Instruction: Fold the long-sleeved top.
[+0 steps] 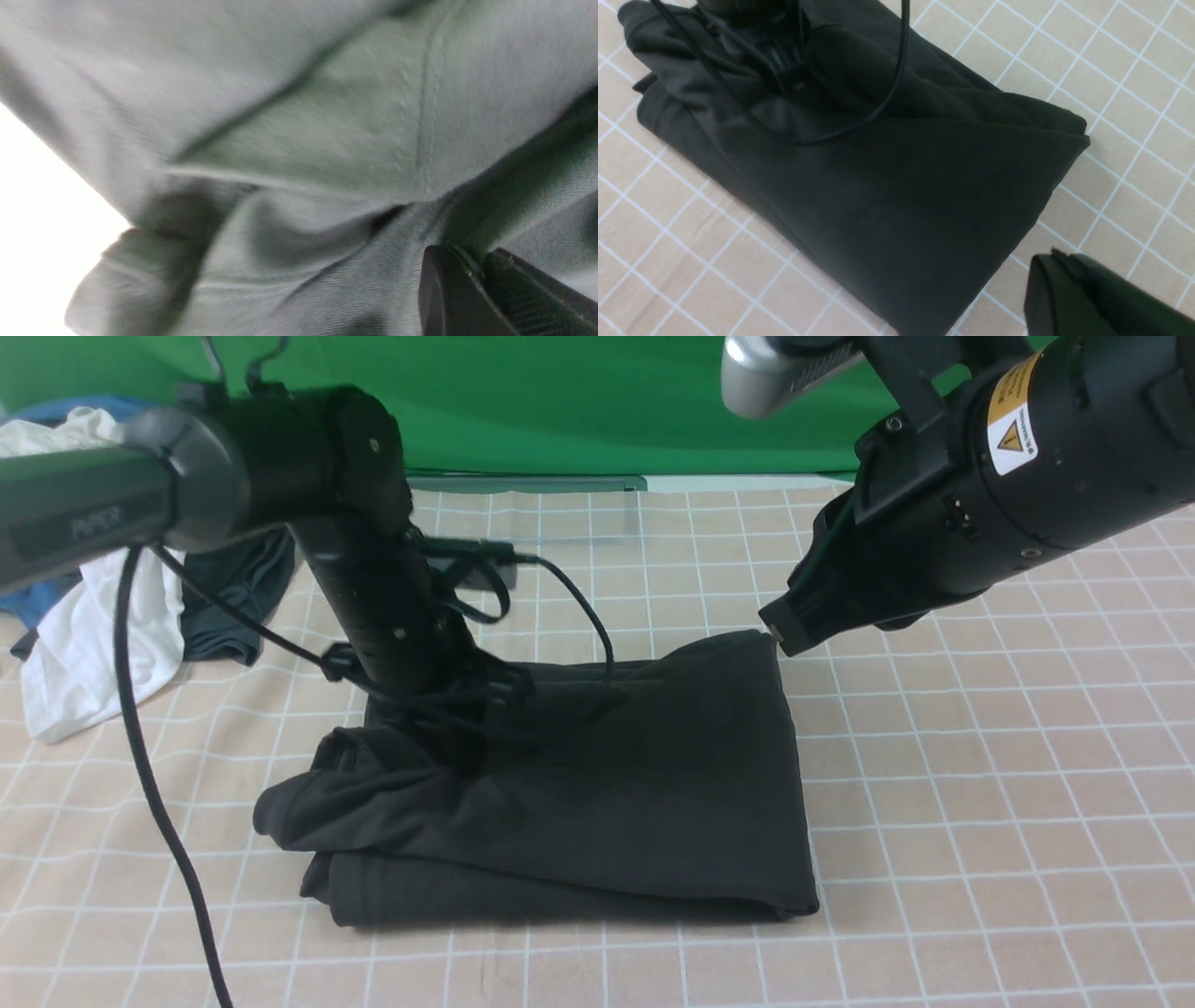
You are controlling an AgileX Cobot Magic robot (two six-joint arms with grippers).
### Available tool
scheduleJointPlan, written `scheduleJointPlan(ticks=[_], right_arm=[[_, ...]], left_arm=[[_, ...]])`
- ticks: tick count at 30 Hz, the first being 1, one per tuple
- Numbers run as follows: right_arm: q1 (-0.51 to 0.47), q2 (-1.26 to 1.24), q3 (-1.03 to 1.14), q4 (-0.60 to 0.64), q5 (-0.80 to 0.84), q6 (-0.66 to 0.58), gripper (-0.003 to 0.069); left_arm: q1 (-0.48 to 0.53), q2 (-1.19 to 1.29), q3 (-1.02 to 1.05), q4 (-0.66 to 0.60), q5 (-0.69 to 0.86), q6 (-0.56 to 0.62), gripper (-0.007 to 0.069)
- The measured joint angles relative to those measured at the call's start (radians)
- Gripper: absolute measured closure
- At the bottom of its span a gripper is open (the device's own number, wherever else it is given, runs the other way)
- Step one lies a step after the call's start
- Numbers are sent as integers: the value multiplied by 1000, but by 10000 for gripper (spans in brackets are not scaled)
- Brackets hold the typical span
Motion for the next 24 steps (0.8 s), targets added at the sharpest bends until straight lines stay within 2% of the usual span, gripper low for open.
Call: scheduleJointPlan(ticks=[7,15,21,24], right_arm=[[0,0,0,0,-11,0,631],[0,0,0,0,-19,8,631],[0,0,0,0,-20,3,631],[0,0,0,0,-17,-15,631]], left_arm=[[52,-23,-16,22,-1,-28,610],[93,-23,-8,26,-73,-45,610],[93,-37,-24,-64,-70,-47,601],[93,-85,-43,-96,-70,-50,569]])
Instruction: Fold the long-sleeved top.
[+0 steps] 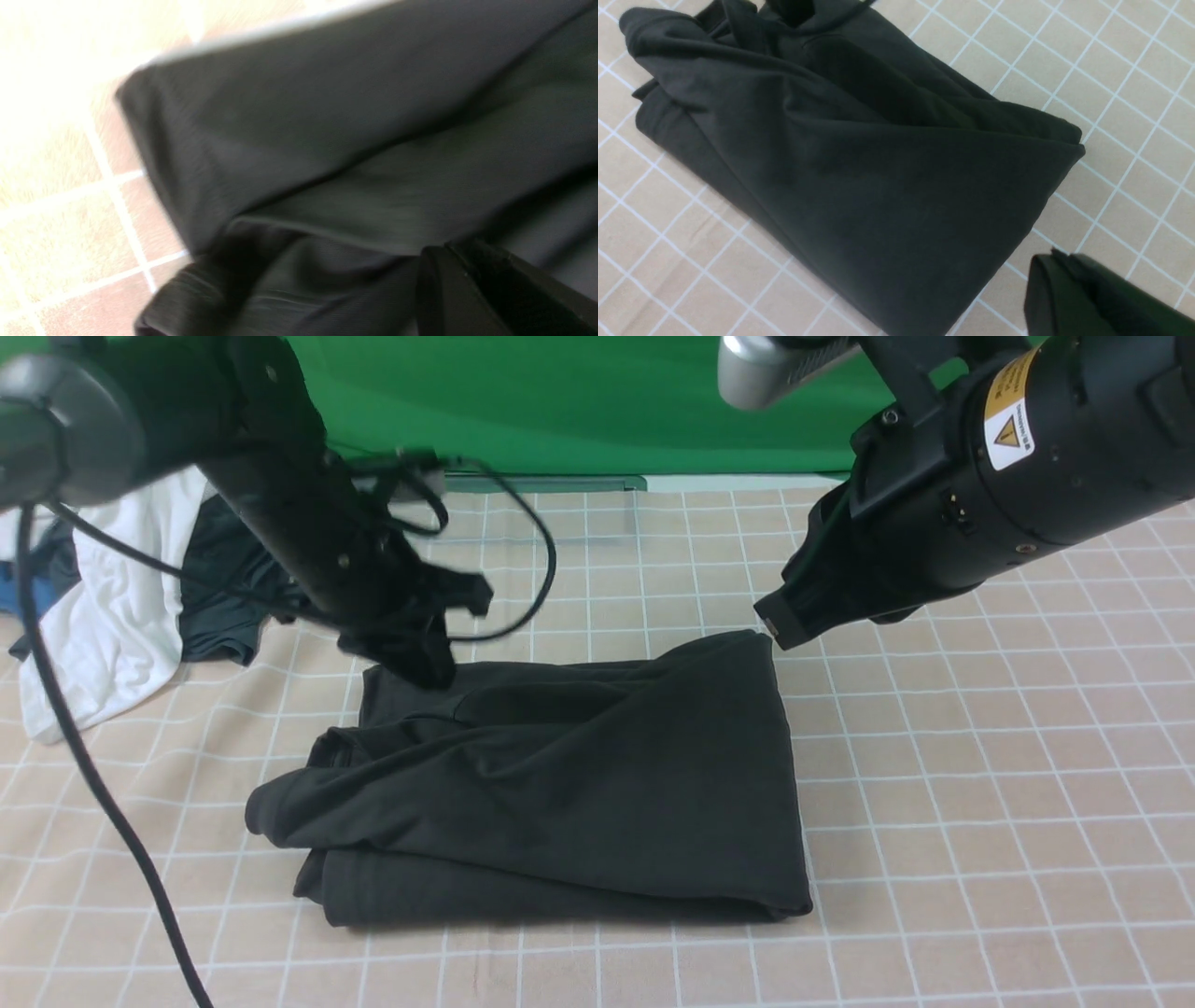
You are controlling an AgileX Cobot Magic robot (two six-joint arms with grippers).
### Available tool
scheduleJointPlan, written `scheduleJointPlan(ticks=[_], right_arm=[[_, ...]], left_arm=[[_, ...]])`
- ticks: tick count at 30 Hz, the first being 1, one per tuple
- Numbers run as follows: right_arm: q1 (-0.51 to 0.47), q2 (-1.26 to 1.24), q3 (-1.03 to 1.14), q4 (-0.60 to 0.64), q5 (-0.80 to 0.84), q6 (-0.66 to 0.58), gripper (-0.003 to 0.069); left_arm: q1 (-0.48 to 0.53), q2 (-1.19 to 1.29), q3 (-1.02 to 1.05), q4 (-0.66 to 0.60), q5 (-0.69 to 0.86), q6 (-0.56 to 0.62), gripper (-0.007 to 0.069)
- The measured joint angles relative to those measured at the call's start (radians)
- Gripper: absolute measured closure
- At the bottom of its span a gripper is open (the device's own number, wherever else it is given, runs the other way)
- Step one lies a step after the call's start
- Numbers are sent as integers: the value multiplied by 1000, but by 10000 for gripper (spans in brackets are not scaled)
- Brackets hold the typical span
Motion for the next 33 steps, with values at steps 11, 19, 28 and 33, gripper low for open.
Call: scheduleJointPlan(ticks=[11,19,28,33], right_arm=[[0,0,0,0,99,-26,631],[0,14,193,16,0,38,631],[0,230,311,71,-196,64,631],[0,320,317,72,-212,64,631]], left_arm=[[0,-207,-9,1,43,-170,478],[0,-210,262,2,-46,-211,478],[0,-209,503,23,-219,-211,478],[0,-209,523,23,-253,-211,477]])
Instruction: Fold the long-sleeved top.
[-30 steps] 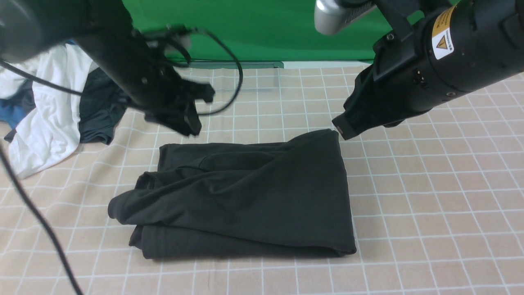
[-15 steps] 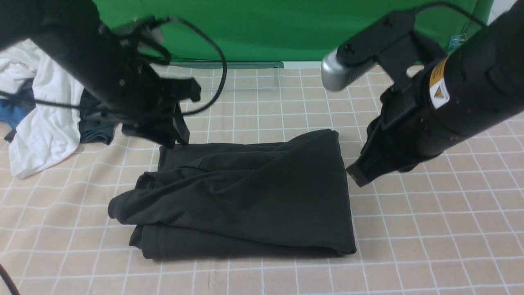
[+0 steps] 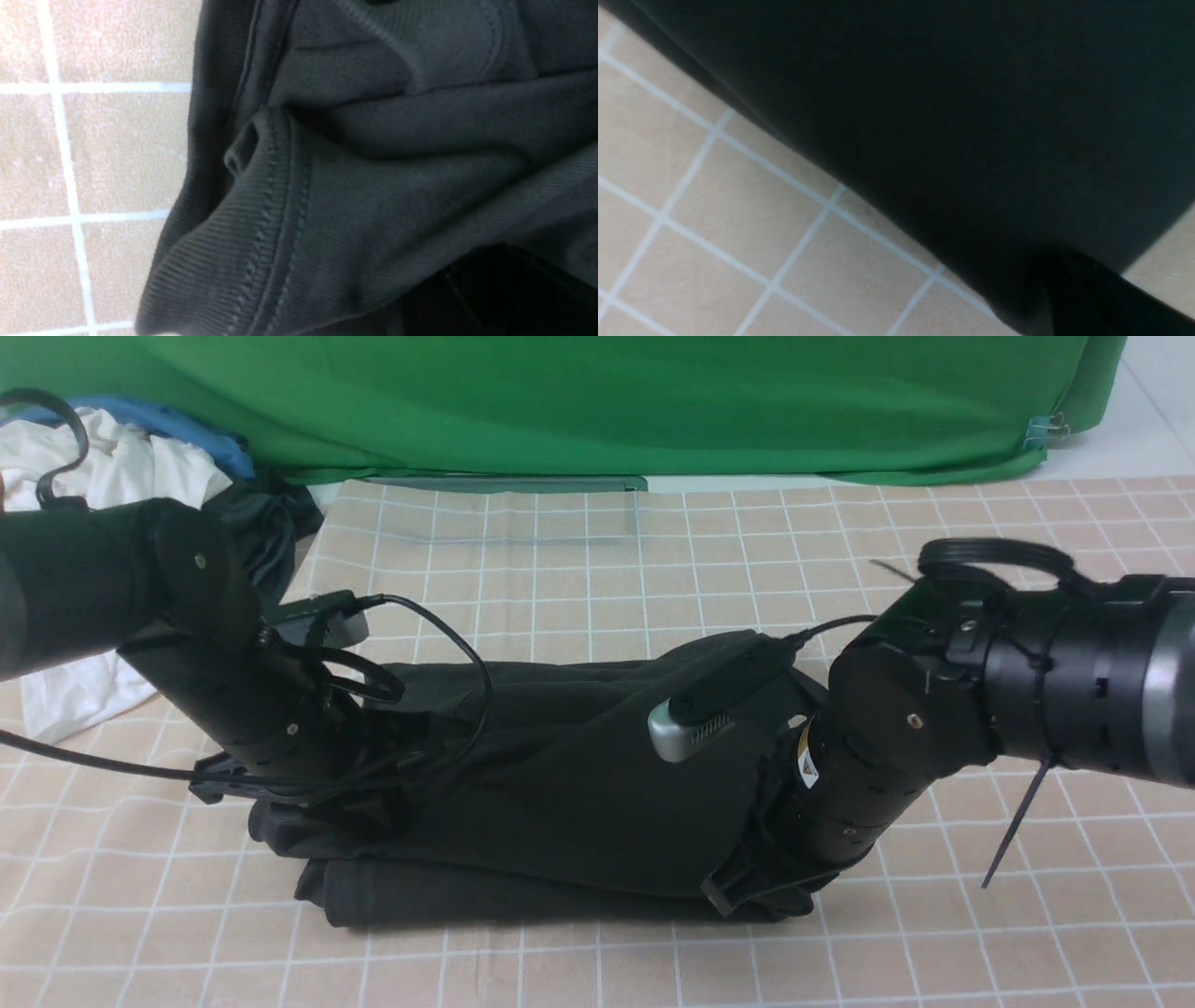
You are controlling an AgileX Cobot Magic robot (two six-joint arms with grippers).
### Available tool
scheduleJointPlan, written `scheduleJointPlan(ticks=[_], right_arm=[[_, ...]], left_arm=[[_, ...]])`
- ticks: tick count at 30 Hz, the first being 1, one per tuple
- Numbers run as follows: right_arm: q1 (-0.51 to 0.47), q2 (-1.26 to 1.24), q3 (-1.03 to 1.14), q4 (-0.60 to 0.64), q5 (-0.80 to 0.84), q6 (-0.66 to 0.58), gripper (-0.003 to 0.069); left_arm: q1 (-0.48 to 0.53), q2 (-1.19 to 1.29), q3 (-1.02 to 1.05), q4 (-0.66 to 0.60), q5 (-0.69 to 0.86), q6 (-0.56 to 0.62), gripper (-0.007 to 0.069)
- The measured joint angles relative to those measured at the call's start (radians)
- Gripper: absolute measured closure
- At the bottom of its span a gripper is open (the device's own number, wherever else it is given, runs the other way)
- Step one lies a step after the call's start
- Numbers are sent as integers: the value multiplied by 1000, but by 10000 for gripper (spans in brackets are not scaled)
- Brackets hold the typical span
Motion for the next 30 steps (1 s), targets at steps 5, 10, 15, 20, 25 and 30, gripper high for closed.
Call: scheduleJointPlan(ticks=[5,10,15,20,25,30], right_arm=[[0,16,0,1,8,0,631],[0,16,0,2,23,2,631],[0,20,0,2,16,30,631],[0,11,0,1,54,15,631],[0,-135,2,-1,102,-1,631],[0,-443,2,-8,184,-4,631]], left_arm=[[0,-12,-49,1,28,0,476],[0,-72,-127,1,67,0,473],[0,-182,-216,1,95,-38,465],[0,-325,-267,1,155,-52,465],[0,-461,-268,14,168,-52,464],[0,-566,-268,16,166,-52,464]])
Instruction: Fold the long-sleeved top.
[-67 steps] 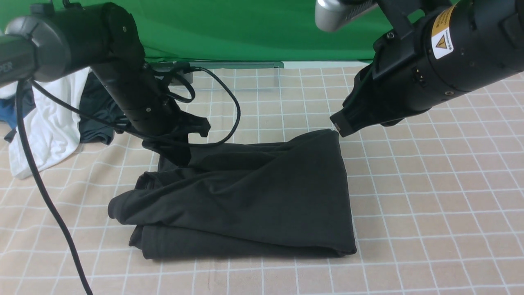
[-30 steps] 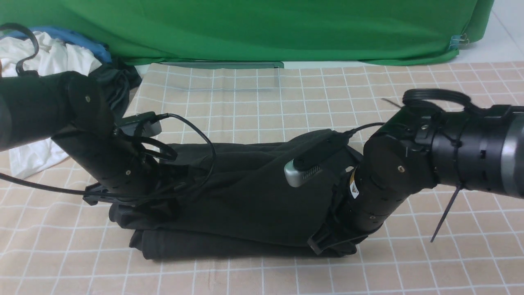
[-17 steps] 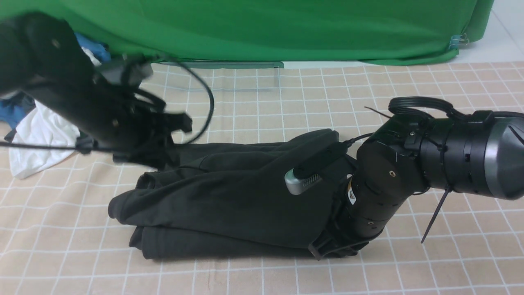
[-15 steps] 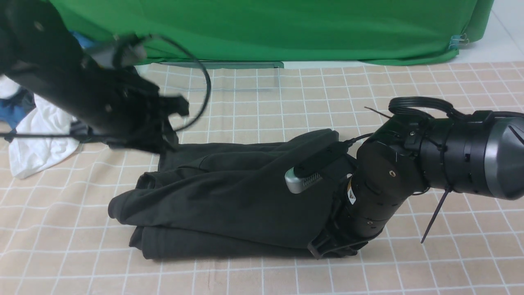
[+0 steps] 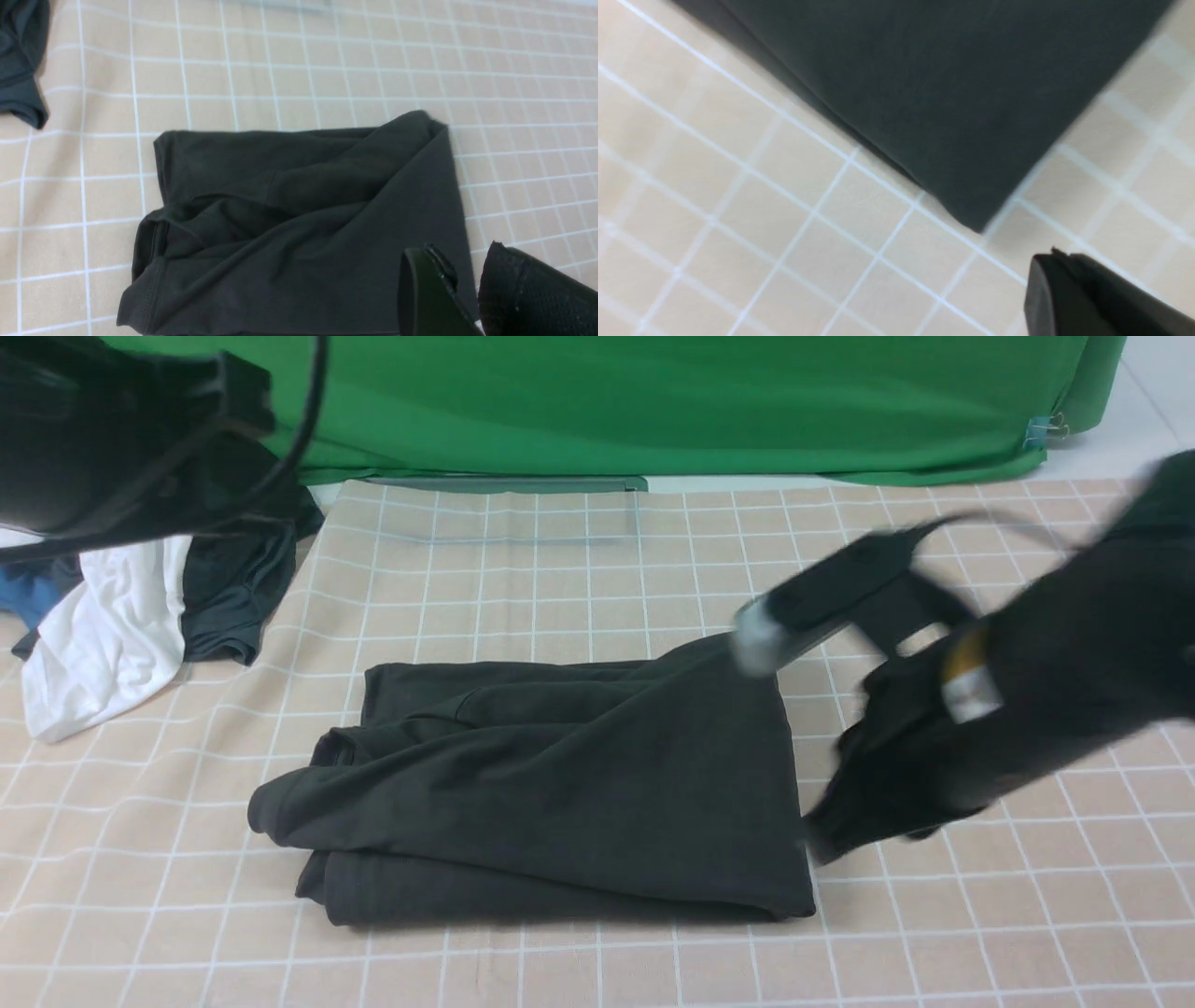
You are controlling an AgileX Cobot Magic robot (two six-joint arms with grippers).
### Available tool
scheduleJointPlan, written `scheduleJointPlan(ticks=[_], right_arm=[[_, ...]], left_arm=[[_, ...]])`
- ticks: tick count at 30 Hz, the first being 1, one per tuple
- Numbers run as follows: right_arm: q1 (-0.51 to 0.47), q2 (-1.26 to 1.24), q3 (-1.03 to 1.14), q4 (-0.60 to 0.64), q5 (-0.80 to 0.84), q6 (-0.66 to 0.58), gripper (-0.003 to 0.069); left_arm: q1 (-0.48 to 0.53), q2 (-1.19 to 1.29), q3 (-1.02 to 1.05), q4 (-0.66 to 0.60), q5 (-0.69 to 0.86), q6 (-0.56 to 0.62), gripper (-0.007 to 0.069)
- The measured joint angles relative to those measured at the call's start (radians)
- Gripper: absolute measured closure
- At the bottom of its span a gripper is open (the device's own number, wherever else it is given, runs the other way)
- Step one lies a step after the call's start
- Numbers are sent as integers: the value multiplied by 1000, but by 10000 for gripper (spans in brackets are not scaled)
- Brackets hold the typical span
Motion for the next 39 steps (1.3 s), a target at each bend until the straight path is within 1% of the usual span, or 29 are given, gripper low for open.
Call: scheduleJointPlan(ticks=[1,2,4,6,10,13,16,19,22,27,39], right_arm=[[0,-14,0,-2,4,0,631],[0,-123,0,-8,26,0,631],[0,-263,0,-10,36,-1,631],[0,-388,5,-11,13,-5,631],[0,-617,131,-14,-194,-52,631],[0,-701,281,-14,-339,-94,631],[0,-724,424,-14,-482,-158,631],[0,-724,514,-14,-604,-189,631],[0,-724,549,-13,-666,-192,630],[0,-724,550,-13,-709,-191,621],[0,-724,550,-13,-714,-191,599]], left_arm=[[0,-3,0,0,0,0,464],[0,-22,0,0,0,0,464],[0,-30,0,0,3,0,464],[0,-31,0,0,5,0,464],[0,-29,0,0,8,0,464],[0,-29,0,0,8,0,464],[0,-29,0,0,9,0,464],[0,-29,0,0,17,0,464],[0,-29,0,0,20,-3,464],[0,-29,0,0,22,-3,464],[0,-29,0,7,30,-3,464]])
